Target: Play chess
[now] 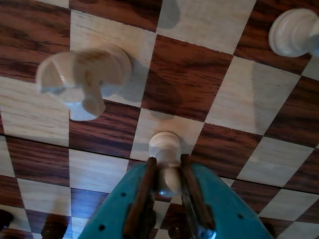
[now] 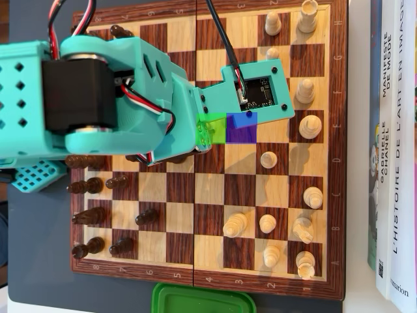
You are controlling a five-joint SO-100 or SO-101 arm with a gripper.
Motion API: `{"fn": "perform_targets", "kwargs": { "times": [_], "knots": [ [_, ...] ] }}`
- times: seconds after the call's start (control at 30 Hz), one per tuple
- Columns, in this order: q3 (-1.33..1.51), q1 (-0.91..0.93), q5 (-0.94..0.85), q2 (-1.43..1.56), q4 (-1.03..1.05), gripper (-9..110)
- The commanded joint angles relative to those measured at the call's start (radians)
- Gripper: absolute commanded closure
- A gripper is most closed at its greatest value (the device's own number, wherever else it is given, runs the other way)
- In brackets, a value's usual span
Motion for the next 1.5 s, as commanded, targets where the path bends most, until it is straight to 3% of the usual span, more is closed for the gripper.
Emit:
{"fn": "perform_targets", "kwargs": {
  "times": [0.0, 0.23, 1.27, 1.47],
  "knots": [
    [0.002, 0.008, -0.006, 0.011, 0.0, 101],
    [0.0, 0.005, -0.005, 0.011, 0.0, 90],
    [0.0, 0.003, -0.002, 0.095, 0.0, 84],
    [0.02, 0.006, 0.003, 0.252, -0.003, 84]
  ]
}}
